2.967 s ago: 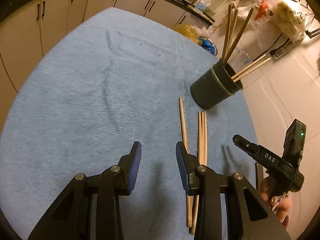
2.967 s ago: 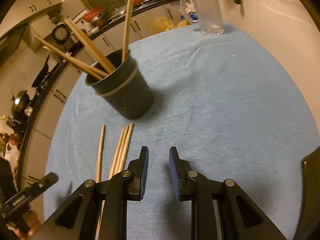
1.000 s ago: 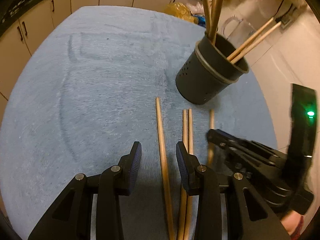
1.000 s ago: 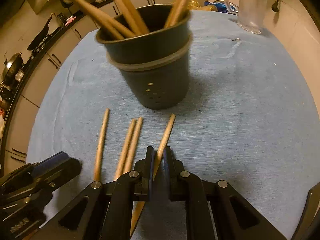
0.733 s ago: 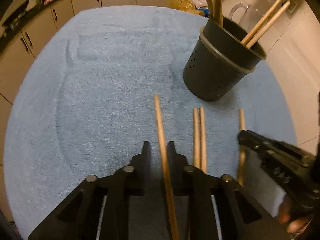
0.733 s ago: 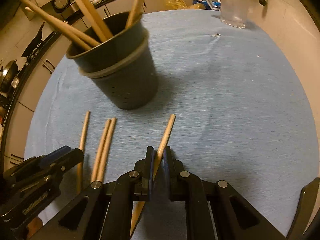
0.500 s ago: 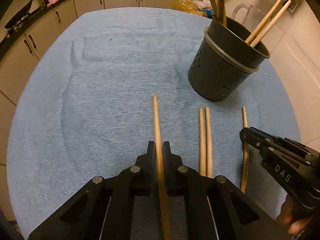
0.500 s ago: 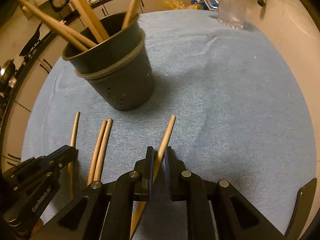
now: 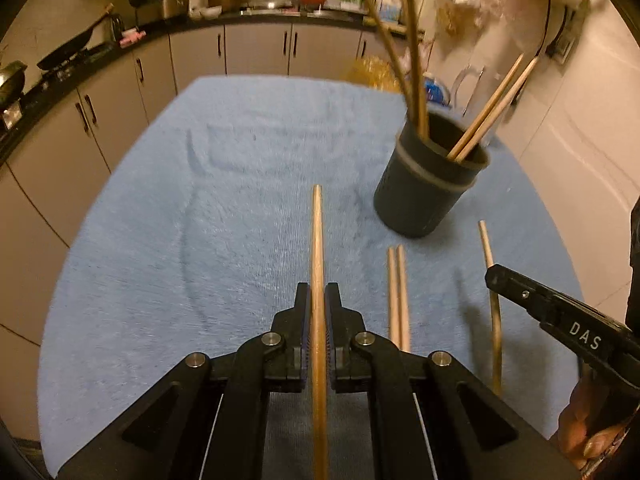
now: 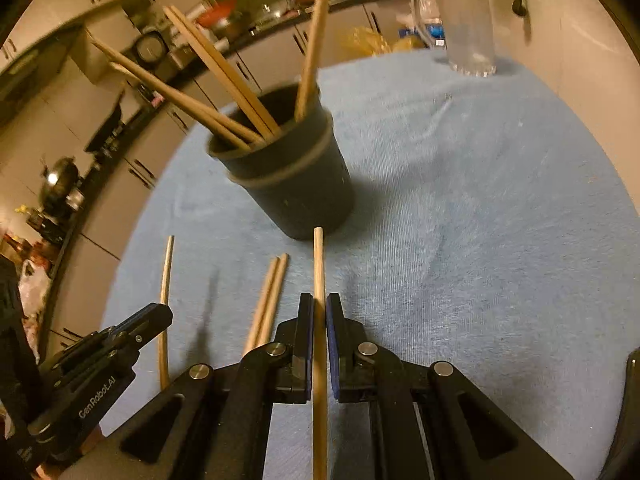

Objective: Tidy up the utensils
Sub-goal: 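Lift the left tool's chopstick upright toward the cup while the right tool carries its own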

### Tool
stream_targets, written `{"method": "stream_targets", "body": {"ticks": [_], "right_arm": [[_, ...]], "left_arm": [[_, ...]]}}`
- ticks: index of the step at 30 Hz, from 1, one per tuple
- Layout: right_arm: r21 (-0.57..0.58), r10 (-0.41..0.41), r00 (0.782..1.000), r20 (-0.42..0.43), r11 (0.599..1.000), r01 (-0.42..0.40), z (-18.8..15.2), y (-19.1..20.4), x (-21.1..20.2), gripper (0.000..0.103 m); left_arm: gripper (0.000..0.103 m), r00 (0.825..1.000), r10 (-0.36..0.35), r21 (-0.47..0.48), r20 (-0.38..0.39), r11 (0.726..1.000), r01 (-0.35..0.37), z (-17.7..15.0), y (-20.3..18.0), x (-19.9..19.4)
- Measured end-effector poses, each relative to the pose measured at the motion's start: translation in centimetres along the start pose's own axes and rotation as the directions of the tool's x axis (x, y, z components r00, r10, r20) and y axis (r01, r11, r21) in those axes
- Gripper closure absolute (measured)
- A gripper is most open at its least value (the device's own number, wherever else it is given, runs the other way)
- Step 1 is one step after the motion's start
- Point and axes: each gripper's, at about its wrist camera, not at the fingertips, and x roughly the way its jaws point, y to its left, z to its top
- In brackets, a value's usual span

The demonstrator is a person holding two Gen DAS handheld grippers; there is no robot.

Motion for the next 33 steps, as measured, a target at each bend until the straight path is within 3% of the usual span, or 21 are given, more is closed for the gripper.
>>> {"method": "stream_targets", "body": {"ticks": [11,33], "right_arm": [[-0.072,0.052,0.973,0.224,0.997,-0.037,-0.8,3.0,-8.1,0.096],[-0.062,0.064,0.937,0.344,0.997,-0.046,-2.8,2.9,-13.7,0.096]], "left_arm": [[0.097,0.993,-0.025,0.020,0.118,1.000,0.023,-0.2,-0.3,-5.8],[0.097,0.972,-0.047,0.021,0.230,0.999,0.043,-1.3,-1.5,-12.3]]}}
